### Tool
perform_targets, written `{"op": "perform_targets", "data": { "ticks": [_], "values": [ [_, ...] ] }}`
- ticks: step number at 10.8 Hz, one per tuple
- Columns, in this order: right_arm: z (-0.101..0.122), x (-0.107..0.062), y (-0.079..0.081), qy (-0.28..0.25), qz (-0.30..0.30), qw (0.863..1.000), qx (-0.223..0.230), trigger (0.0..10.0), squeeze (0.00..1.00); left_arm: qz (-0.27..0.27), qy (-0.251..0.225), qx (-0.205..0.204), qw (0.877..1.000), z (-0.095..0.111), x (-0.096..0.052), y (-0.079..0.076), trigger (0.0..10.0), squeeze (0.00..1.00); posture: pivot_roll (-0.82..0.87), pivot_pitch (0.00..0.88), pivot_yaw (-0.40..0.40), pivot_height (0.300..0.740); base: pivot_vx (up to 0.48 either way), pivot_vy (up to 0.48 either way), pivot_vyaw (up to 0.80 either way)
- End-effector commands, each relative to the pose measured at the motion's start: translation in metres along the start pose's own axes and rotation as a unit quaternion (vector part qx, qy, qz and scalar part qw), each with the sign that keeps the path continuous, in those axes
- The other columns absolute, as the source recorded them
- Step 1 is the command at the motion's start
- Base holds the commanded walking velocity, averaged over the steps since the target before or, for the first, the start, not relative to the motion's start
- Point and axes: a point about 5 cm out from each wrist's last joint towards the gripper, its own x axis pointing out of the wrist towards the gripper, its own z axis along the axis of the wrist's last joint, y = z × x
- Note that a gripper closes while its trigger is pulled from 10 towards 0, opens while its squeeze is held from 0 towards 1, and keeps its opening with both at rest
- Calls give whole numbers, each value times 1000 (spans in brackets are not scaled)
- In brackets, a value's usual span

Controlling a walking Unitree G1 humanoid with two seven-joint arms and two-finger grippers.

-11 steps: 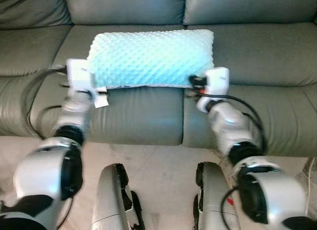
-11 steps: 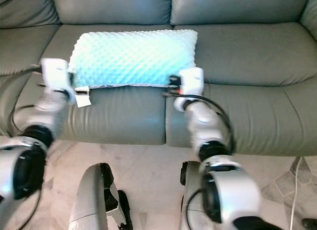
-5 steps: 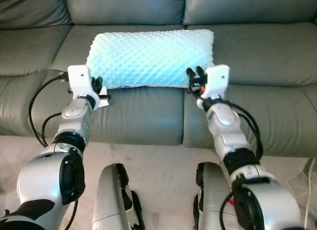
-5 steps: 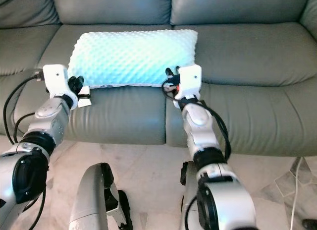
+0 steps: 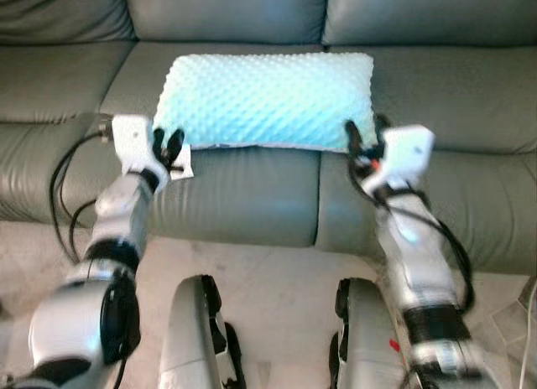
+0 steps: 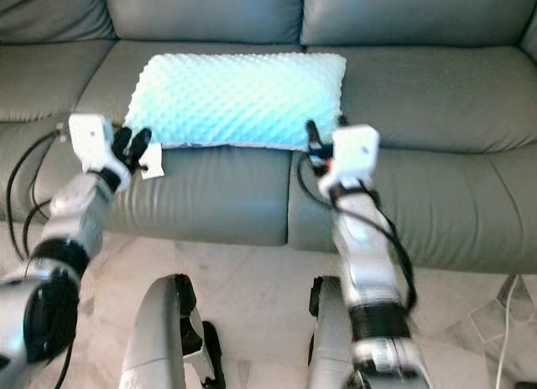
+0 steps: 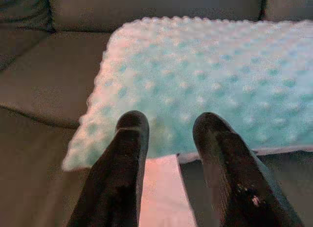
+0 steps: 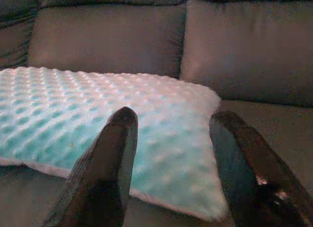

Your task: Move the pillow to the sofa

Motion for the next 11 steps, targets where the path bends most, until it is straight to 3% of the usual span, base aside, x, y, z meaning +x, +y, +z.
{"op": "perform_targets", "data": {
  "ticks": [1, 3, 6, 8, 11],
  "values": [
    [6, -15, -4, 9, -18, 1000, 2, 10000, 1000, 4, -1, -7, 1000, -6, -13, 12, 10000, 1000, -185, 212, 91, 563, 0, 0, 0],
    [7, -37, -11, 27, -46, 999, -3, 10000, 1000, -22, -15, 2, 1000, -13, -33, 7, 10000, 1000, -179, 206, 91, 563, 0, 0, 0],
    [25, -60, -22, 50, -94, 994, -27, 10000, 1000, -61, -27, 5, 998, -9, -60, -16, 10000, 1000, -184, 202, 92, 563, 0, 0, 0],
    [31, -60, -25, 60, -116, 991, -34, 10000, 1000, -55, -19, -6, 998, -2, -62, -19, 10000, 1000, -190, 182, 87, 563, 0, 0, 0],
    [46, -46, -28, 42, -123, 991, -38, 10000, 1000, -52, -41, -12, 998, 18, -52, -24, 10000, 1000, -184, 160, 87, 563, 0, 0, 0]
  ]
}}
